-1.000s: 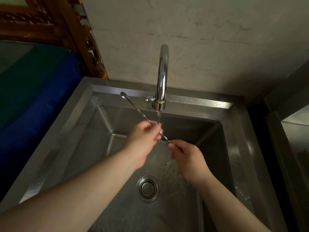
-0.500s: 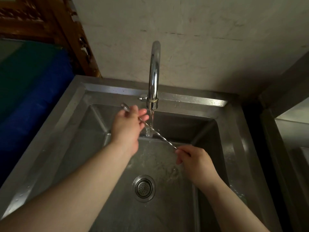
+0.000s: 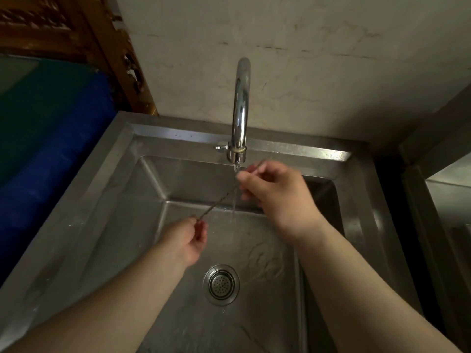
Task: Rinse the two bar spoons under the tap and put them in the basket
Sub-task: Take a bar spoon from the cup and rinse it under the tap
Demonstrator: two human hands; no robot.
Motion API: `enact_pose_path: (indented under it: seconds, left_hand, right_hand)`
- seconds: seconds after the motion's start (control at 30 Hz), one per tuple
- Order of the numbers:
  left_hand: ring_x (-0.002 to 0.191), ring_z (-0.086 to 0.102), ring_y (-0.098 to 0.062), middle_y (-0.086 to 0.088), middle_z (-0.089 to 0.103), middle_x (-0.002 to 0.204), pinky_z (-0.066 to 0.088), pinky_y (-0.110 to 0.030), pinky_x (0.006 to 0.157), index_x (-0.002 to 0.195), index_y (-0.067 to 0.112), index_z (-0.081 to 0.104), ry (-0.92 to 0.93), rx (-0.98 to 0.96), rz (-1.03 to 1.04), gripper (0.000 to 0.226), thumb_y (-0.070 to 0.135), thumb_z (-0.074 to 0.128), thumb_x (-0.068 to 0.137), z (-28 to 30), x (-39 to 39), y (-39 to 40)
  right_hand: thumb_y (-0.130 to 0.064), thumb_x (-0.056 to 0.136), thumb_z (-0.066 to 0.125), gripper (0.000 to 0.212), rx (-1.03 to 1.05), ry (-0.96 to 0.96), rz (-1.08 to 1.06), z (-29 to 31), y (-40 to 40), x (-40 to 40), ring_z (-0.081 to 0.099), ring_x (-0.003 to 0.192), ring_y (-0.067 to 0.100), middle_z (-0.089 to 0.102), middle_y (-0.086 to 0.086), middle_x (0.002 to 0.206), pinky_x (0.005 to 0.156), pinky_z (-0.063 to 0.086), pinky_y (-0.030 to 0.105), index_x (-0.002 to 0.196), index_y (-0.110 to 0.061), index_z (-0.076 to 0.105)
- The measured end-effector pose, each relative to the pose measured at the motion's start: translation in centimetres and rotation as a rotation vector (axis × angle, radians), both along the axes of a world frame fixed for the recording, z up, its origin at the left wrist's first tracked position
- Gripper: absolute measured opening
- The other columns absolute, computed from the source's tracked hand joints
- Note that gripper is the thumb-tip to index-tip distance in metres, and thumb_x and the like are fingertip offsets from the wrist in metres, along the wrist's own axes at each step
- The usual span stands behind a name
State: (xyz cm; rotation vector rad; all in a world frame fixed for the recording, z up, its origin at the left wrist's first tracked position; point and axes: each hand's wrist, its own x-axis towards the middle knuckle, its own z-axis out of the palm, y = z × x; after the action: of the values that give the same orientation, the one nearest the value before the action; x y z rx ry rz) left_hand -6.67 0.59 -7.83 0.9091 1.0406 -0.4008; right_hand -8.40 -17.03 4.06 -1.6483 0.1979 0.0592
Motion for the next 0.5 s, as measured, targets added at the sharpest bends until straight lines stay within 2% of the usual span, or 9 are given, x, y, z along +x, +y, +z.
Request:
enact_pose_path:
  seconds: [0.07, 0.1, 0.17, 0.27, 0.37, 0.43, 0.5]
  left_hand:
    - [0.033, 0.057, -0.011, -0.008, 0.058, 0.061, 0.038, -0.014, 0.028, 0.08, 0.007, 0.055, 0.044, -0.01, -0.059, 0.02, 0.007, 0.047, 0.098, -1.4, -1.3, -0.2]
    - [0.031, 0.056, -0.011, -0.008, 0.059, 0.061, 0.038, -0.015, 0.028, 0.079, 0.006, 0.056, 0.065, -0.026, -0.083, 0.019, 0.007, 0.05, 0.097, -2.0, -1.9, -0.4]
    - [0.037, 0.059, -0.012, -0.011, 0.061, 0.067, 0.04, -0.017, 0.03, 0.082, 0.004, 0.058, 0.097, -0.053, -0.123, 0.013, 0.008, 0.056, 0.094, -2.8, -3.0, -0.8]
    - [0.048, 0.064, -0.016, -0.014, 0.066, 0.077, 0.044, -0.02, 0.034, 0.092, 0.001, 0.061, 0.1, -0.113, -0.155, 0.009, 0.009, 0.063, 0.09, -3.3, -3.7, -1.8]
    - [0.049, 0.067, -0.016, -0.013, 0.07, 0.069, 0.047, -0.021, 0.038, 0.093, 0.0, 0.063, 0.073, -0.166, -0.15, 0.009, 0.008, 0.064, 0.089, -2.9, -3.3, -2.4]
    - [0.049, 0.068, -0.017, -0.013, 0.071, 0.062, 0.05, -0.022, 0.04, 0.094, 0.0, 0.063, 0.054, -0.161, -0.15, 0.007, 0.006, 0.062, 0.09, -2.6, -2.9, -2.5]
    - [0.048, 0.068, -0.017, -0.014, 0.071, 0.061, 0.051, -0.021, 0.041, 0.096, 0.001, 0.062, 0.024, -0.123, -0.149, 0.006, 0.004, 0.058, 0.092, -2.2, -2.5, -2.2]
  right_hand:
    - [-0.016, 0.088, 0.073, 0.02, -0.064, -0.029, 0.058, 0.4, 1.6, 0.7, 0.061, 0.062, 0.012, 0.069, 0.016, 0.072, 0.06, 0.051, 0.021, 0.078, -0.001, 0.065]
    - [-0.017, 0.088, 0.072, 0.02, -0.094, -0.033, 0.085, 0.6, 2.2, 0.8, 0.059, 0.061, 0.009, 0.067, 0.011, 0.07, 0.06, 0.05, 0.019, 0.083, 0.001, 0.066]
    - [-0.02, 0.09, 0.07, 0.017, -0.163, -0.045, 0.123, 0.8, 2.8, 0.7, 0.057, 0.06, 0.008, 0.063, 0.004, 0.068, 0.06, 0.048, 0.019, 0.086, -0.003, 0.07]
    - [-0.021, 0.093, 0.066, 0.02, -0.192, -0.049, 0.12, 0.9, 2.8, 0.3, 0.054, 0.057, 0.006, 0.062, 0.007, 0.065, 0.059, 0.047, 0.02, 0.084, -0.004, 0.07]
    - [-0.021, 0.095, 0.063, 0.027, -0.227, -0.072, 0.112, 1.0, 2.4, -0.1, 0.058, 0.058, 0.012, 0.067, 0.02, 0.071, 0.062, 0.049, 0.026, 0.08, 0.001, 0.068]
    - [-0.021, 0.095, 0.063, 0.024, -0.252, -0.075, 0.094, 0.8, 2.0, -0.5, 0.064, 0.062, 0.015, 0.069, 0.015, 0.071, 0.067, 0.052, 0.031, 0.078, -0.006, 0.07]
    - [-0.023, 0.095, 0.063, 0.018, -0.282, -0.051, 0.043, 0.1, 1.4, -1.3, 0.068, 0.065, 0.011, 0.073, 0.006, 0.07, 0.068, 0.054, 0.031, 0.082, -0.017, 0.073]
